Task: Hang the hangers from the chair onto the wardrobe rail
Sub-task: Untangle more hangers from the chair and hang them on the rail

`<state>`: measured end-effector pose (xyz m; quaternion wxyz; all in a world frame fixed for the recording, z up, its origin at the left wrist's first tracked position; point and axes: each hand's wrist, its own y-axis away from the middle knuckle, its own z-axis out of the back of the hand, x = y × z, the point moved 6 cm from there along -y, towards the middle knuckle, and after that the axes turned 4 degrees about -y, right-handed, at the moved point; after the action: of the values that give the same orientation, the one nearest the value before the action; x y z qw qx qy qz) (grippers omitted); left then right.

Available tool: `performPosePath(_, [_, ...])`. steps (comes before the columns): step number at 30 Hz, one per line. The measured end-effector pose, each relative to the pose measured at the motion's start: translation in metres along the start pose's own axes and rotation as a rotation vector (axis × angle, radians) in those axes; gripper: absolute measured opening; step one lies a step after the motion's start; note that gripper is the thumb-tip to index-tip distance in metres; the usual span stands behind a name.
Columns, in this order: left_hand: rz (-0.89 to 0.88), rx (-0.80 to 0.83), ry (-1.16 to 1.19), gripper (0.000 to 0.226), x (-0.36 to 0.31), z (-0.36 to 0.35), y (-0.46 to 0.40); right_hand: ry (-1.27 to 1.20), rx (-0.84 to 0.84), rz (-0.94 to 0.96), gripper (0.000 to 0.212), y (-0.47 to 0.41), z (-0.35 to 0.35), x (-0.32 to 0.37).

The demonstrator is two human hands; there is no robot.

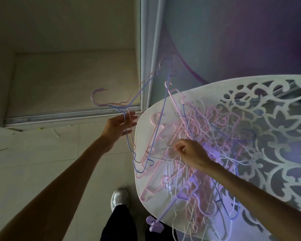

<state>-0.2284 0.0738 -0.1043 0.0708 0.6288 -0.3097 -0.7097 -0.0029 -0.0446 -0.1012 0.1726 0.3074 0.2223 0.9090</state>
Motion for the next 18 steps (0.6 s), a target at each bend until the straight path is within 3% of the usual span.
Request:
performPosePath(3, [-0.001, -0.008, -0.009, 0.023, 0.006, 0.012, 0.002, -0.123, 0.135, 0.007, 0.025, -0.016, -0.032, 0.015])
performPosePath(7, [-0.040, -0.024, -0.051, 0.017, 0.003, 0.009, 0.006, -0.106, 0.208, 0.084, 0.018, -0.030, -0.062, 0.046])
performPosePath(12, [-0.108, -0.081, -0.093, 0.010, 0.005, 0.011, 0.023, -0.015, 0.195, 0.078, 0.020, -0.035, -0.081, 0.047])
performPosePath(18, [-0.079, -0.194, 0.088, 0.010, 0.034, 0.041, 0.044, -0.003, 0.184, 0.146, 0.018, -0.035, -0.082, 0.062])
